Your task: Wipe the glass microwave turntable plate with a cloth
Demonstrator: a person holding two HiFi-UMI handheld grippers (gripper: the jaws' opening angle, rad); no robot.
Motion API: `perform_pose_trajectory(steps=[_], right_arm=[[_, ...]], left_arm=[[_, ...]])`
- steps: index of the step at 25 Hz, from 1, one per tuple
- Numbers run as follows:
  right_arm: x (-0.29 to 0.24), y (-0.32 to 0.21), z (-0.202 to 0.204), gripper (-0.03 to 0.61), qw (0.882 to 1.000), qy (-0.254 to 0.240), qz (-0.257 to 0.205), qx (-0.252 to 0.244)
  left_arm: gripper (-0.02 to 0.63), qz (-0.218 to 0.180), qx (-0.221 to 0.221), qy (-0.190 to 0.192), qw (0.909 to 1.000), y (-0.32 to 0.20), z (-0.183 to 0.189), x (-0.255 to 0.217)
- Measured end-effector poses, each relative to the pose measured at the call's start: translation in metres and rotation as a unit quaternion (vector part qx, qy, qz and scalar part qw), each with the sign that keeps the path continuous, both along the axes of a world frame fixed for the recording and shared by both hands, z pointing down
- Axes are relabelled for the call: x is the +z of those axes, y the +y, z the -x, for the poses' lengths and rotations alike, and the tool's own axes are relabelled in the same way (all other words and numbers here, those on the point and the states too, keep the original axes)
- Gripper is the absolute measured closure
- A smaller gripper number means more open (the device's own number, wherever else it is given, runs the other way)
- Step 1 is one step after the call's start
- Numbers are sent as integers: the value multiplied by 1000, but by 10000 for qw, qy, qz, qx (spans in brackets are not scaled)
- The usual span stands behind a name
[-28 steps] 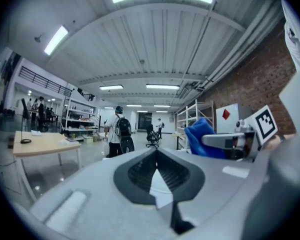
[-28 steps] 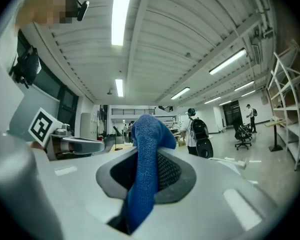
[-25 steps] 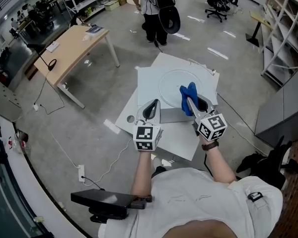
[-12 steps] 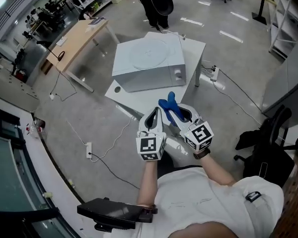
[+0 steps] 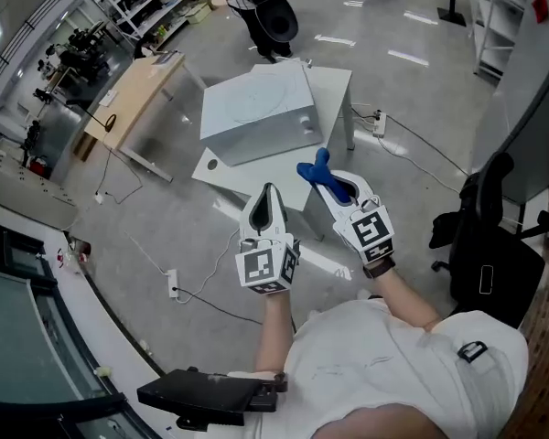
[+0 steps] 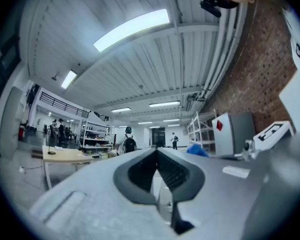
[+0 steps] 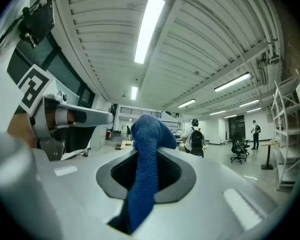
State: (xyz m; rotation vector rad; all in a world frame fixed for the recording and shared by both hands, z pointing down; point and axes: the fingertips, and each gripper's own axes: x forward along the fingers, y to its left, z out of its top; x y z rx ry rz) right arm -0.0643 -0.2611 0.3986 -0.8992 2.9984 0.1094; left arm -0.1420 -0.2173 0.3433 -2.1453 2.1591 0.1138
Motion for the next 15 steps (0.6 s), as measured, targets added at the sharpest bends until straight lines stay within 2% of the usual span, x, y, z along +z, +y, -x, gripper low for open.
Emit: perform_pose_trajectory(steps=[4,7,9,15], right_arm=[[4,22,20,514,9997,-68,124,-188],[0,38,35,514,9988,-128,74,-467],[-2,50,37,515,9979,-160,29,-624],[7,62,34,517,9984,-147,198,-516]], left_arm=[[612,-6,37,-342,9994,24,-5,-34],[612,-11,57,-477,9988,35,2,-12],[612,32,28,-408,9992,43,6,4],[612,-120,-35,-458,9989,65,17,1]])
